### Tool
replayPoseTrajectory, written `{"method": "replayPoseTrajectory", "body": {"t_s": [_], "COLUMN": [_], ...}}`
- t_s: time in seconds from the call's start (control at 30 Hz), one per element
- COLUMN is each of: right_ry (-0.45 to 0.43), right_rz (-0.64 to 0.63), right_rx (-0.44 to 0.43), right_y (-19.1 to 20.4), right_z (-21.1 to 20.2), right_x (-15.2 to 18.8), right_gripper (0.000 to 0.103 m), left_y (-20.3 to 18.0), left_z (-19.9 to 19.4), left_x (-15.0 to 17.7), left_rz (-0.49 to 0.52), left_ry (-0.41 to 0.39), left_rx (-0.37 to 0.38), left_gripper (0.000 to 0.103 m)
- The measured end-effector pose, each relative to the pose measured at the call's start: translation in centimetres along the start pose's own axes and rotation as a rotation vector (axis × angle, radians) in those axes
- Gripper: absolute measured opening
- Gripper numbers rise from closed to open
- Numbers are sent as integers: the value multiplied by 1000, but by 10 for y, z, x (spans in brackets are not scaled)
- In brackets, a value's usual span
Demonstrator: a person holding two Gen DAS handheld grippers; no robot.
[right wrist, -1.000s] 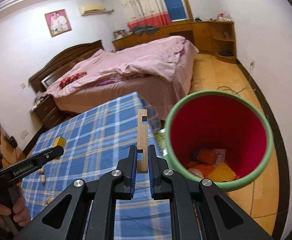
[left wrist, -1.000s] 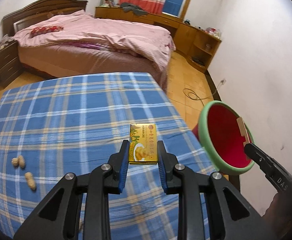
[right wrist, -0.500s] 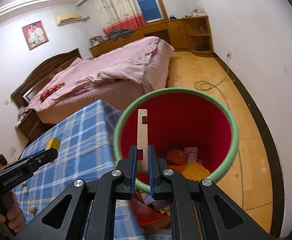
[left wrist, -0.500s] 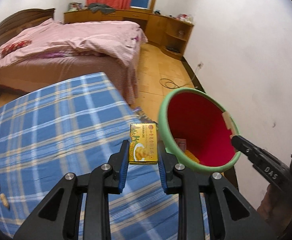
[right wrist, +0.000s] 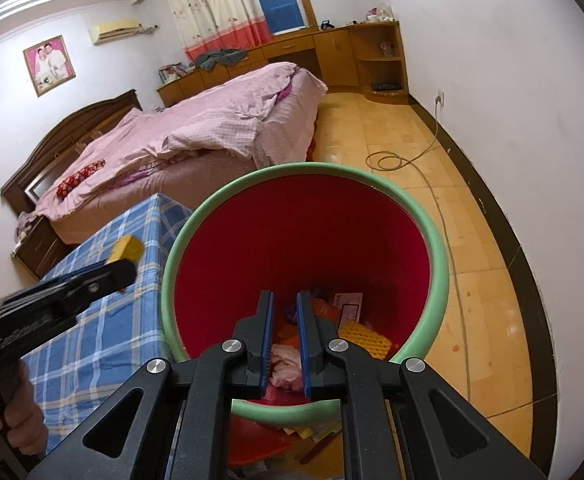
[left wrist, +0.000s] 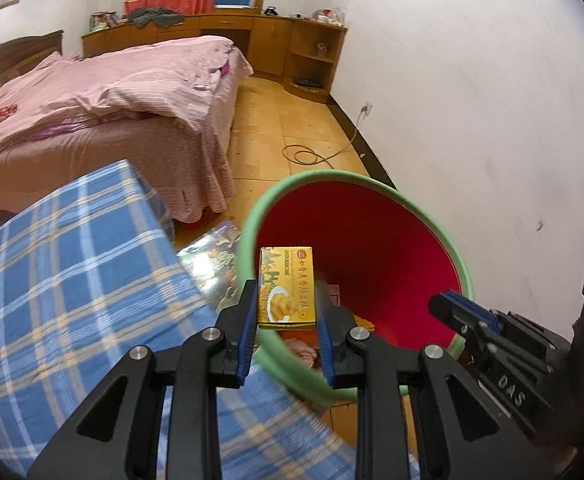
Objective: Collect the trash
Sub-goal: 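Open both tools over the red bin to drop the packet and wooden piece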
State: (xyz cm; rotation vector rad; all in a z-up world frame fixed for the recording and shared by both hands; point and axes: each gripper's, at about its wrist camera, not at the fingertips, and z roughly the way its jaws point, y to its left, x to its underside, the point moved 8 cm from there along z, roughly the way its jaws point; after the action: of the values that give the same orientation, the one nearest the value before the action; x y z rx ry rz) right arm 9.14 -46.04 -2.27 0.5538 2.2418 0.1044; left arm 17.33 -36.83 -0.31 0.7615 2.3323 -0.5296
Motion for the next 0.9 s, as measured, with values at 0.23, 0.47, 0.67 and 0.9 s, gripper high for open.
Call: {"method": "replayPoseTrajectory", "body": {"t_s": [0.23, 0.47, 0.67, 0.9], "right_ry": [-5, -4, -9, -16], "right_rz": [12, 20, 10, -17], "right_rx": [0, -2, -21, -43], "right_y": [-6, -6, 6, 32], "right_z": [-2, -6, -13, -27], "right_x": [2, 5, 7, 12], "right_gripper": [12, 21, 26, 40], "left_y": [-17, -14, 0, 20], "left_z": [22, 17, -3, -38], "left_x": [-1, 6, 12, 23], "left_rz": [24, 4, -24, -56], "left_ry": [46, 56, 32, -3], "left_rx": [43, 40, 14, -40], "left_gripper": [41, 49, 49, 49]}}
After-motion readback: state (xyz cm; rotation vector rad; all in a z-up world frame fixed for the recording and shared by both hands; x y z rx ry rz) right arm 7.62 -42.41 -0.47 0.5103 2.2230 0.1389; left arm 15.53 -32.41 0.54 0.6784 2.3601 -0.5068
